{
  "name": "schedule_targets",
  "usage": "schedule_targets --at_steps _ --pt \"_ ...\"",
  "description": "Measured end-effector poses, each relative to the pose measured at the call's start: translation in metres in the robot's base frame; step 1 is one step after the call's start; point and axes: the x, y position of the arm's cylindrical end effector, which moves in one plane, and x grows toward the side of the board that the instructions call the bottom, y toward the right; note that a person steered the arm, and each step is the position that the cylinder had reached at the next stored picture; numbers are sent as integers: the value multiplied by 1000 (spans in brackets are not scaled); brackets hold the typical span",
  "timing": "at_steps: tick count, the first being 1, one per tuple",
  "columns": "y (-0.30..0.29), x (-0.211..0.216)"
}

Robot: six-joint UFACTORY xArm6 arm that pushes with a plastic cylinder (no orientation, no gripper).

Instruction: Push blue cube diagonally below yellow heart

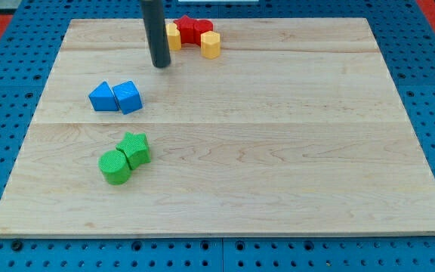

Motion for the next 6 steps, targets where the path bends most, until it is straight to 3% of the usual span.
schedule_targets --at_steps 1,2,3,5,6 --pt "8 52" --pt "-25 73" --pt "-71 75" --pt "-110 61" --pt "-83 51"
